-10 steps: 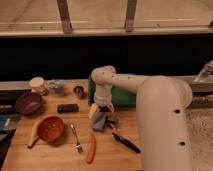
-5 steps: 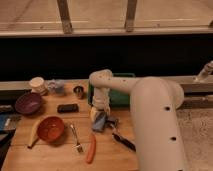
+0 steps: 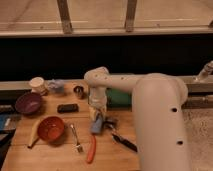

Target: Place sponge in tray

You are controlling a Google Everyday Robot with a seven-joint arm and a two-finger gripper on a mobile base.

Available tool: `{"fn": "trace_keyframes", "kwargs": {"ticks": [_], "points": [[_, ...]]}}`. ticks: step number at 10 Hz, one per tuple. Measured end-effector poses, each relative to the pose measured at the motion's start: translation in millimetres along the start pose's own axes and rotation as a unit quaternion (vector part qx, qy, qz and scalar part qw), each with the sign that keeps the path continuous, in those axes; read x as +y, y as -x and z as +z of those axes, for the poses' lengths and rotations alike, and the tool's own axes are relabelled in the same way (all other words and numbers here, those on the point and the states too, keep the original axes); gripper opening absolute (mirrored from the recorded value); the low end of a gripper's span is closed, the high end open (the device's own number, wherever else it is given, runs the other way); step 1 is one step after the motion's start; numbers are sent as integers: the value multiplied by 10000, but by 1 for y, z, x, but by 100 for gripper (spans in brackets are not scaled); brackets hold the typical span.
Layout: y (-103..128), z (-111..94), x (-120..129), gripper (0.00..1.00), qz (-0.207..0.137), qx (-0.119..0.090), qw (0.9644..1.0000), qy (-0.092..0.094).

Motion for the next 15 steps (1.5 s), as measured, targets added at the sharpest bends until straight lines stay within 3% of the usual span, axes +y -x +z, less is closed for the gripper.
{"fn": "trace_keyframes", "kwargs": {"ticks": [4,7,9,11,14,15], "points": [[-3,-11,3,0,-30,-202,9998,-85],[-14,-42,-2,0,40,-680,9976,-153],[-21,-72,-11,0,158,-1105,9936,-154],[-21,-108,-34,0,438,-1650,9852,-132],[-4,-147,-68,0,820,-2151,9731,-118],[6,-170,-92,0,1154,-2463,9623,-95]]}}
